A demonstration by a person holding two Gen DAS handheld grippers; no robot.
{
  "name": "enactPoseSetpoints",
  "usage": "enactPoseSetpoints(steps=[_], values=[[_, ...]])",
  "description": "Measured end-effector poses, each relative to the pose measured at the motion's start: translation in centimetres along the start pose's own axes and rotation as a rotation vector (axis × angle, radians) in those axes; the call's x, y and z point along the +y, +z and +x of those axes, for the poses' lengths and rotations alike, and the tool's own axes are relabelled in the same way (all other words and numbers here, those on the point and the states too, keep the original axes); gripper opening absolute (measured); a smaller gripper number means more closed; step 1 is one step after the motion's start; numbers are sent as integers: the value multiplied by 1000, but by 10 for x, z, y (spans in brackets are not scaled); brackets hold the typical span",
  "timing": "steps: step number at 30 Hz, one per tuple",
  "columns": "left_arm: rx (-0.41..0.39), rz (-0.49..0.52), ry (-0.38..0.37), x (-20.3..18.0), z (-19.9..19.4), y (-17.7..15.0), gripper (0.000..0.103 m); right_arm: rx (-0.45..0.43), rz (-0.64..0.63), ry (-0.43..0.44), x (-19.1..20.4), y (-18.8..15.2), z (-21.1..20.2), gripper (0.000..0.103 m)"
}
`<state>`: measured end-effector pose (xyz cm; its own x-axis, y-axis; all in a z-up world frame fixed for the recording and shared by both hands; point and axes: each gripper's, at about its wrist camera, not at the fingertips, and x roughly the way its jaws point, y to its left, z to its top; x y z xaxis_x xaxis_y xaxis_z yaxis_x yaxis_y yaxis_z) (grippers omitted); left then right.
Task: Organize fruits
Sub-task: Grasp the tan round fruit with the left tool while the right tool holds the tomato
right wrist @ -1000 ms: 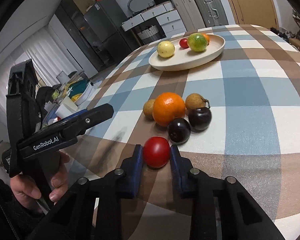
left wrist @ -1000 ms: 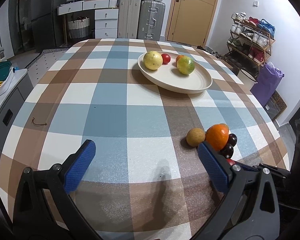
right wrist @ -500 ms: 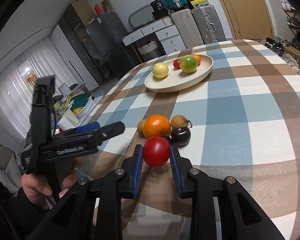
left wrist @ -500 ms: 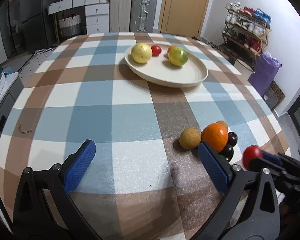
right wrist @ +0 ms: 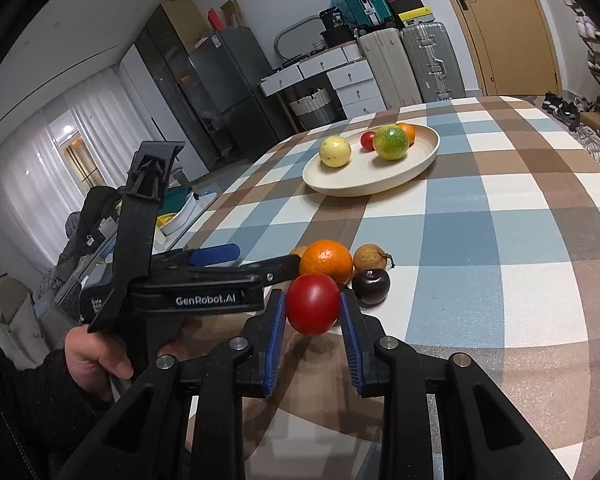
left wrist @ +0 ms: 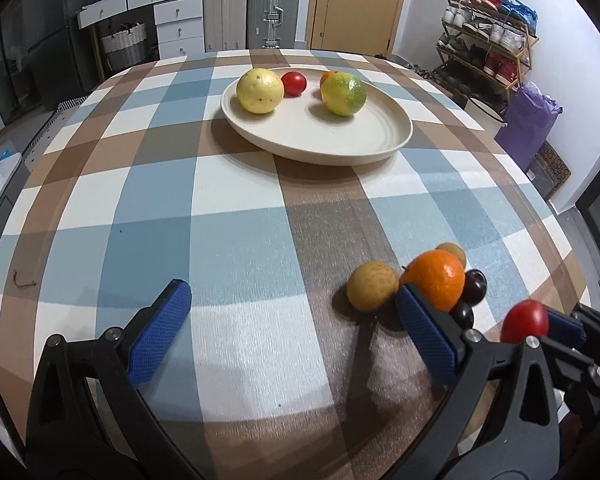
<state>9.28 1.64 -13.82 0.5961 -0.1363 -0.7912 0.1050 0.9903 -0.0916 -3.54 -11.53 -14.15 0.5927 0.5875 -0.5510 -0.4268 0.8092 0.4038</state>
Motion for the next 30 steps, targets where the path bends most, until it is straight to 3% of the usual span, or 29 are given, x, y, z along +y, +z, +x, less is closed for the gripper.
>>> enactPoseSetpoints(steps=[6,14,17,19,21,24,30], values=[[0,31,0,1,8,10,101,0,5,-2,-3,0,1,28],[23,72,-73,1,23,18,83,4,18,-12,-7,0,-1,28],[15,99,-96,-2,23,20,60,0,18,-18,-7,2,-1,28],[13,116,-123,-3,23,22,34,1,20,-19,-8,4,-1,28],[27,132,-146,-3,25,25,23,1,23,-16,-8,6,0,28],[46,83,-216,7,27,30,23,0,24,-6,-7,12,1,28],[54,75,-242,13,25,33,23,-3,26,7,-13,31,10,28]])
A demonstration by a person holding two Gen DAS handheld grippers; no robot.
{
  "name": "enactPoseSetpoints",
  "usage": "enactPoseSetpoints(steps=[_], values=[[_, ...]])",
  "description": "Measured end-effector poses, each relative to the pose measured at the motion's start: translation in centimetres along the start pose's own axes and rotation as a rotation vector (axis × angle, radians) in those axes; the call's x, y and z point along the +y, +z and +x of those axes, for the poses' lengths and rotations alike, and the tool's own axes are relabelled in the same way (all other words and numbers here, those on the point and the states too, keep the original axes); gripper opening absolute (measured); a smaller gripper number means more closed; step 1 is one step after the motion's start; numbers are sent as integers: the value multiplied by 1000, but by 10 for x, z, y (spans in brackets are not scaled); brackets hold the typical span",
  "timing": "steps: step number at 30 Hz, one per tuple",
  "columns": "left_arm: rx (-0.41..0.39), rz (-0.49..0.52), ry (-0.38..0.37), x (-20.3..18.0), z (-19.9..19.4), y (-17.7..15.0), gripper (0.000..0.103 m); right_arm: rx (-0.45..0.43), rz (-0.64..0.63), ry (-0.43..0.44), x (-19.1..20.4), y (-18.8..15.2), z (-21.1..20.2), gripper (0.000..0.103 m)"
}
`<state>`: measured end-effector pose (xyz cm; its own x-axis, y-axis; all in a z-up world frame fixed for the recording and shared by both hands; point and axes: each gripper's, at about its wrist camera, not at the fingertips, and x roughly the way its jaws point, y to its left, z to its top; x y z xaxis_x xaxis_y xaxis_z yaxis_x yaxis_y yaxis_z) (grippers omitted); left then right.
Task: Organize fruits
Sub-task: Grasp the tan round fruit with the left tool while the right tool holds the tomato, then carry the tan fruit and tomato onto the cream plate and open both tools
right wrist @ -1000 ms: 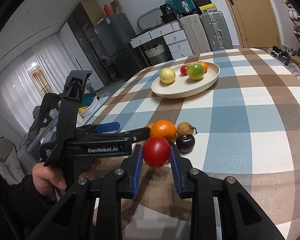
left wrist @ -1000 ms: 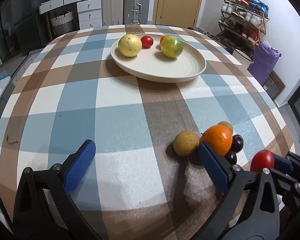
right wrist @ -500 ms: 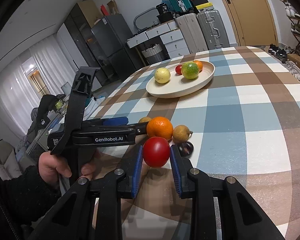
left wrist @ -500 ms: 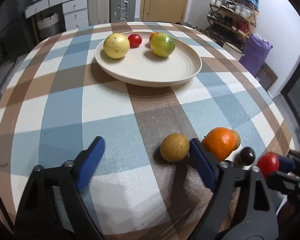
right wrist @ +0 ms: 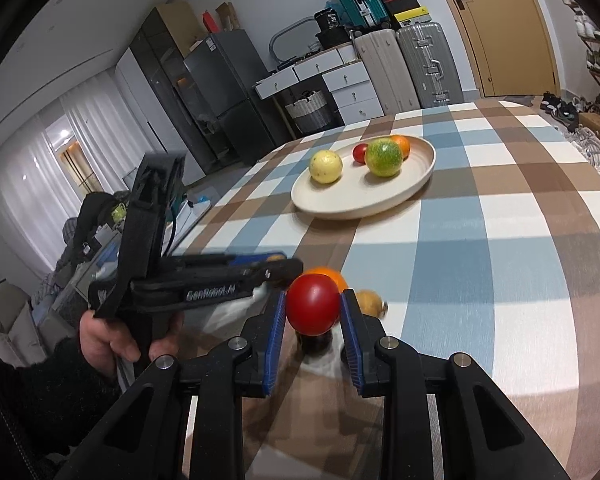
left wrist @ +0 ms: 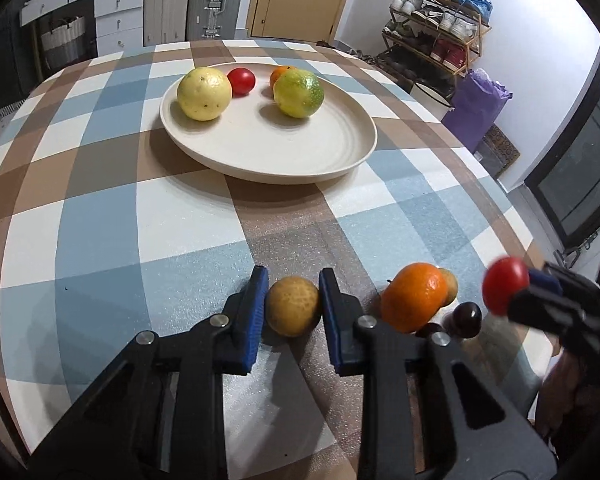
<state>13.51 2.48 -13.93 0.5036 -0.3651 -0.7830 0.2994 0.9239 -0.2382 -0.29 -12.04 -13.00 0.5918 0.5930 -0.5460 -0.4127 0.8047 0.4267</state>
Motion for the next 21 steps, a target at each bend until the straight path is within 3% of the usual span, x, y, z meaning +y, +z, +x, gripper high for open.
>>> enactPoseSetpoints(steps=[8,21], values=[[-5,-4,-26,3,-11,23,23,-37,51,76,-13,44,2,28],[-70,2,-10,9,-11,106,23,12,46,58,-33,113,35,28]])
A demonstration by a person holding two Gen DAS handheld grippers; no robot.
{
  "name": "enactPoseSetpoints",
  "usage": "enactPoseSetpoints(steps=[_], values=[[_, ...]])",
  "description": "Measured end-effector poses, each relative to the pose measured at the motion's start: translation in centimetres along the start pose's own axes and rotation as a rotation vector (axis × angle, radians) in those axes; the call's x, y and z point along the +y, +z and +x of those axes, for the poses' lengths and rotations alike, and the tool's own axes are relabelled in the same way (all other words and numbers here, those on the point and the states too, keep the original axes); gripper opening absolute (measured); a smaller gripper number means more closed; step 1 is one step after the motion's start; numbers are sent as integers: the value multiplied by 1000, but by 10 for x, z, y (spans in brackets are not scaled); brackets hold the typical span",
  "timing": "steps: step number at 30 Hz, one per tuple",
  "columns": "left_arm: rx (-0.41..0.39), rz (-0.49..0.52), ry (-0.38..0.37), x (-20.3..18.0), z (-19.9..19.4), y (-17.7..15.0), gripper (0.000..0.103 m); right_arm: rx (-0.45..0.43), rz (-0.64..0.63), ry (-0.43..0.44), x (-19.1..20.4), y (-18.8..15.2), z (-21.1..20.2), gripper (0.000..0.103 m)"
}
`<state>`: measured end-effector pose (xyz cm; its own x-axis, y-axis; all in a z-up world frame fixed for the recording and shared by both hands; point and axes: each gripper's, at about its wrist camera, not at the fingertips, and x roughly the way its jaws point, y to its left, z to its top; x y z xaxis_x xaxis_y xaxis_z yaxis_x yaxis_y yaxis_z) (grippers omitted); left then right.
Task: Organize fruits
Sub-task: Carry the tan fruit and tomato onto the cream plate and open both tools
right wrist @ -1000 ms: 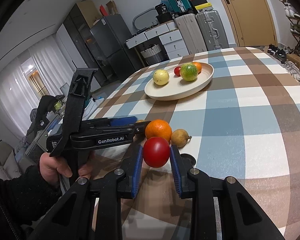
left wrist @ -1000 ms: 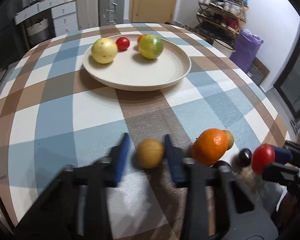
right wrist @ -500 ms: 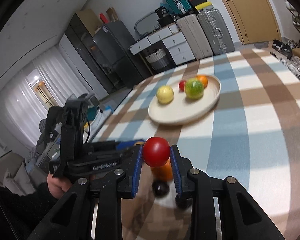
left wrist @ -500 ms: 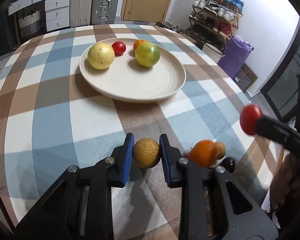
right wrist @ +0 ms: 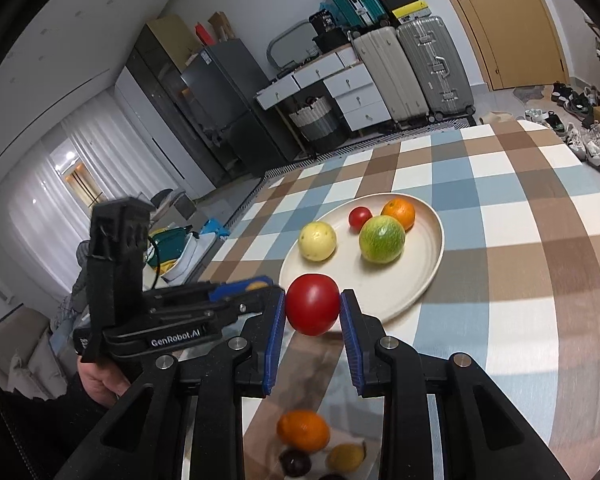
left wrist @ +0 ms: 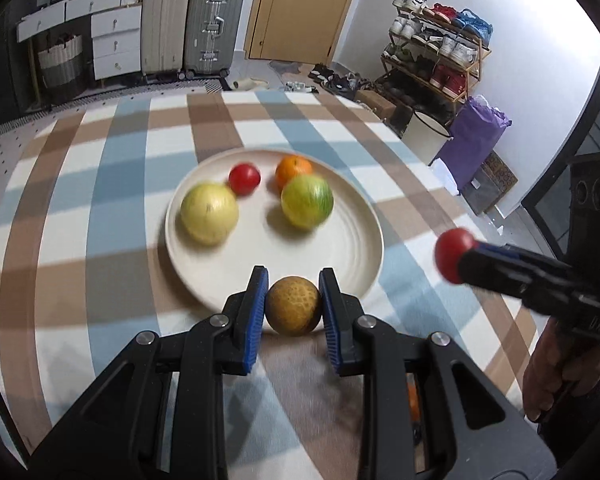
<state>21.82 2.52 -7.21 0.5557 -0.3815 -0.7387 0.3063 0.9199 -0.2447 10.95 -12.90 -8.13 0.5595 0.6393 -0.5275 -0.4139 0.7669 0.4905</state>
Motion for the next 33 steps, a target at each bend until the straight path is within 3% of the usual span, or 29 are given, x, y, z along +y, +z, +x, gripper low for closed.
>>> enactPoseSetpoints(steps=[11,15,33], values=[[10,18,56,3,41,46,23,31,-9,-43,-20,33,38,28],[26,8,58,10,57,59,23,37,-39,-95,-25,41,50,28],[82,9,63,13,104,80,23,75,-13,-231,-60,56,78,28]])
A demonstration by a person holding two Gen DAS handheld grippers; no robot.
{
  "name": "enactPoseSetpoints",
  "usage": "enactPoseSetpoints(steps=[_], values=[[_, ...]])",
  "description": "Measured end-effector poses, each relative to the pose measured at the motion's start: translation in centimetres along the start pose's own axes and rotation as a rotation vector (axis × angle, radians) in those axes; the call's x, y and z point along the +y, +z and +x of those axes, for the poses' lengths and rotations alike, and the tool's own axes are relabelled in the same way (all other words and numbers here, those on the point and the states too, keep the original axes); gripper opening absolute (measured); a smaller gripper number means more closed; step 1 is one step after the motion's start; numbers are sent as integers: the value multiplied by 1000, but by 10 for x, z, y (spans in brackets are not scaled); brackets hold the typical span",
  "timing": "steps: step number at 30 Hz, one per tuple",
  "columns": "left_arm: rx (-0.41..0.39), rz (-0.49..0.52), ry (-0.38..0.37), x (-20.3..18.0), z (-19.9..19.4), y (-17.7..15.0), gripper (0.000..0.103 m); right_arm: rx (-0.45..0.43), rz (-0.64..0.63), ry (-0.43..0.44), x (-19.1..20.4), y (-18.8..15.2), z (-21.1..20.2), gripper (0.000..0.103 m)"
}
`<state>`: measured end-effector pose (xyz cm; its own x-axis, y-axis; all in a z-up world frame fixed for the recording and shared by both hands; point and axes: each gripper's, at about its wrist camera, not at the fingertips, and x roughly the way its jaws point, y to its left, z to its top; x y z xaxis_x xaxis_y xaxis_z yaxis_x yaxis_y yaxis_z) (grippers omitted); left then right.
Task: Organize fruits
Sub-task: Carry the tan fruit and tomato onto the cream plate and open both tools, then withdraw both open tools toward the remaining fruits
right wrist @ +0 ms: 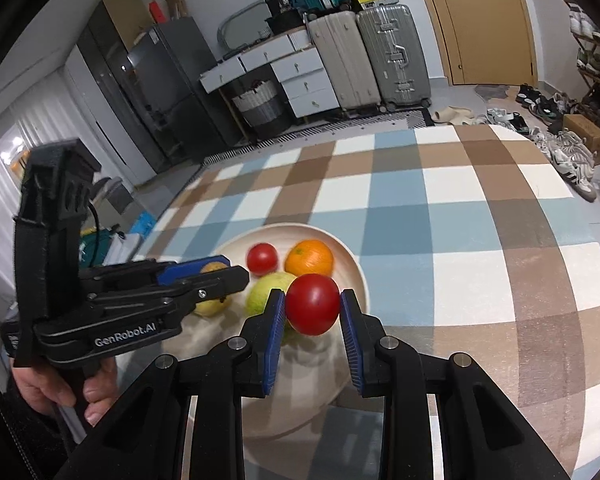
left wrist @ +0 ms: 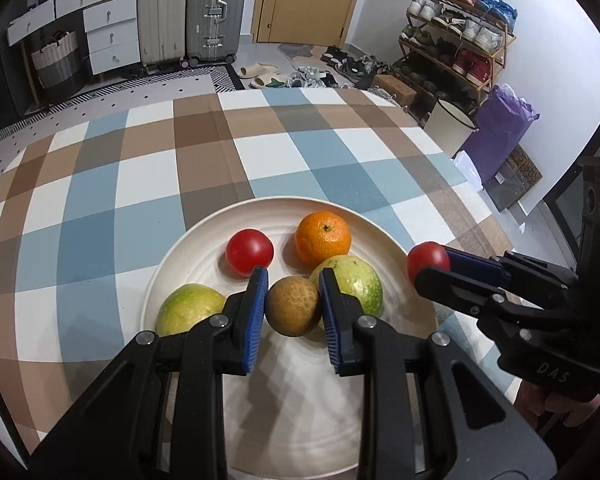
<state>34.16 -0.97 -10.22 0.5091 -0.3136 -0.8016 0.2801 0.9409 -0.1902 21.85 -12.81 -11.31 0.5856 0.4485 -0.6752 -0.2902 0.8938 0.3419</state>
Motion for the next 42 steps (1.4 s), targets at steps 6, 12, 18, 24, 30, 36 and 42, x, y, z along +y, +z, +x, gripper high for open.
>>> enactPoseSetpoints(steps=[6,12,18,24,30,36,42], values=[[-2,-3,1,0,2,0,23,14,-2,6,-3,-2,6,28],[-4,16,27,-1,0,1,24,19,-35,13,4,0,10,43],[-21,-12,23,6,-14,-2,24,-22,-30,43,9,3,-4,43],[-86,-39,-5,8,-45,-6,24,-58,-36,75,19,4,-26,43],[-123,-51,-14,1,-74,-16,24,-98,-49,88,31,-1,-50,43],[-138,-35,-13,-15,-97,-41,24,-115,-52,104,39,-16,-68,43],[-137,-17,-11,-34,-108,-67,26,-125,-56,90,44,-33,-82,45]])
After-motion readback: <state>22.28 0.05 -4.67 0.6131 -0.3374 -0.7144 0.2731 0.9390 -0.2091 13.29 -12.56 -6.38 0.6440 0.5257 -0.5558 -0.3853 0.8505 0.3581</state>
